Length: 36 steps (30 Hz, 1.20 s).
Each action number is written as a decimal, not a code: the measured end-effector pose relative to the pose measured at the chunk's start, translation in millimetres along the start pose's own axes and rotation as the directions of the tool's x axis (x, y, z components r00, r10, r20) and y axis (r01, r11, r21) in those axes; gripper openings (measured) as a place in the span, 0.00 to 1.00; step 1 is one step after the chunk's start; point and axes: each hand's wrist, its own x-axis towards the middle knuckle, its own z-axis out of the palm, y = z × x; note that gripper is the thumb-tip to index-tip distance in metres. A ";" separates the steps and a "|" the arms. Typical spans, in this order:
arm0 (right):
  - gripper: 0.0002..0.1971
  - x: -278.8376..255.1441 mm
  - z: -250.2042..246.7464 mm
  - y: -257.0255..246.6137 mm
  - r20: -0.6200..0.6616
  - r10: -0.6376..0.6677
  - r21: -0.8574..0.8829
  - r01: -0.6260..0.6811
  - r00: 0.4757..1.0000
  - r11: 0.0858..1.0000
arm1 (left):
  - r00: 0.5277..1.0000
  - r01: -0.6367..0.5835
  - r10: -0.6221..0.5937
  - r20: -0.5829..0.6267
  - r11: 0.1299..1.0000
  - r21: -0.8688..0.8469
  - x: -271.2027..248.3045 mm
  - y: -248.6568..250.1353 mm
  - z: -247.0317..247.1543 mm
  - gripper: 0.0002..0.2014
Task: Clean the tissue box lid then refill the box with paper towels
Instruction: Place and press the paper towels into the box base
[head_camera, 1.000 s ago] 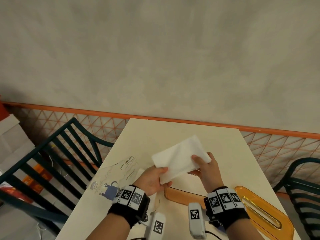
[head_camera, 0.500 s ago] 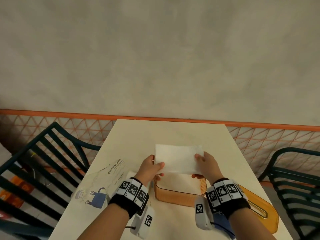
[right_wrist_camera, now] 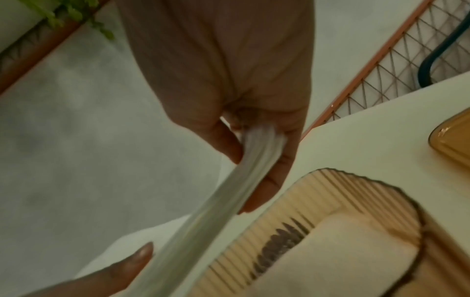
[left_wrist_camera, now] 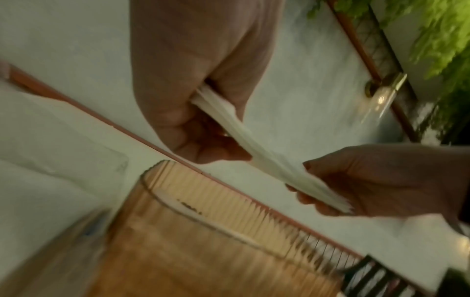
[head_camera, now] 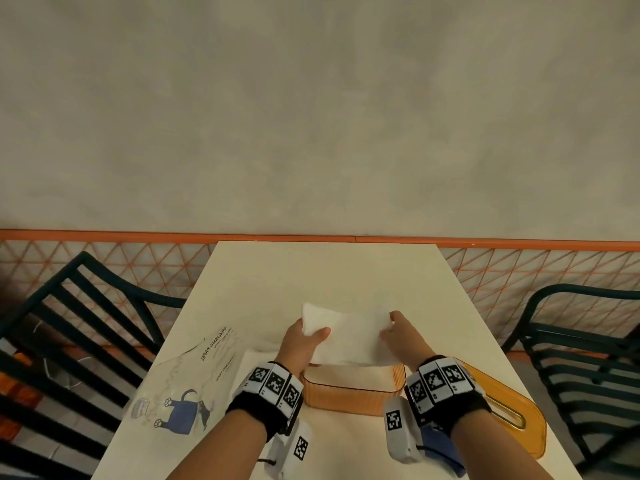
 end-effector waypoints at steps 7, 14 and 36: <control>0.14 10.9 20.1 21.0 -0.045 0.101 -0.329 -0.110 0.994 0.938 | 0.998 -0.062 0.058 0.027 0.735 0.675 14.9 -17.2 8.5 0.23; 0.17 16.1 30.8 27.2 -0.009 0.165 -0.484 -0.148 0.986 0.862 | 0.975 -0.191 0.183 0.126 0.402 0.896 9.2 -25.2 25.3 0.41; 0.24 1.0 46.5 32.7 0.172 -0.230 -0.746 0.279 0.958 0.604 | 0.868 -0.492 -0.130 0.480 -0.096 0.865 26.0 -16.3 14.5 0.30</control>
